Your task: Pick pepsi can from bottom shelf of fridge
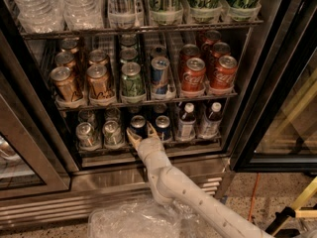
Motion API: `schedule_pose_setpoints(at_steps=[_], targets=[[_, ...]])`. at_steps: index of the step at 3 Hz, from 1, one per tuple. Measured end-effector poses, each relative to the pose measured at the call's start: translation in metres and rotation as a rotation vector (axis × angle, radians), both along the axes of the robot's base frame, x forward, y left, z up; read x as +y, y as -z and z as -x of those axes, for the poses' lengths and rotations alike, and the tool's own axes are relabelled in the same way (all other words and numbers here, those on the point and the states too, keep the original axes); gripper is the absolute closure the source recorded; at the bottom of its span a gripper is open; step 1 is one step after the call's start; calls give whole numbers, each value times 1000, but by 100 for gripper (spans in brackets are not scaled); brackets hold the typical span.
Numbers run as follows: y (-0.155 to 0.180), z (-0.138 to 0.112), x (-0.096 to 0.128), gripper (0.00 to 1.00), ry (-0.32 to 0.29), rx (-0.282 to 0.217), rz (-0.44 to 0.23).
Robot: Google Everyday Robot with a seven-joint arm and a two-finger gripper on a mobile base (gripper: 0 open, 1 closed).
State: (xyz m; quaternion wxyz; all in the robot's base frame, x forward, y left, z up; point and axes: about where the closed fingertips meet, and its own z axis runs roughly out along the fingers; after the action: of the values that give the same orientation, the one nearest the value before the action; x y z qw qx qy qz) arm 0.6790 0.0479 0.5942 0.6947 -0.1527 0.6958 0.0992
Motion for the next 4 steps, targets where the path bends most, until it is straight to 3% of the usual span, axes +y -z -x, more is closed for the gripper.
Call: schedule_pose_setpoints(at_steps=[1, 3, 4], targets=[[2, -1, 2, 100, -1, 0, -9], [-9, 3, 5, 100, -14, -27, -4], [-30, 12, 1, 100, -15, -85, -5]])
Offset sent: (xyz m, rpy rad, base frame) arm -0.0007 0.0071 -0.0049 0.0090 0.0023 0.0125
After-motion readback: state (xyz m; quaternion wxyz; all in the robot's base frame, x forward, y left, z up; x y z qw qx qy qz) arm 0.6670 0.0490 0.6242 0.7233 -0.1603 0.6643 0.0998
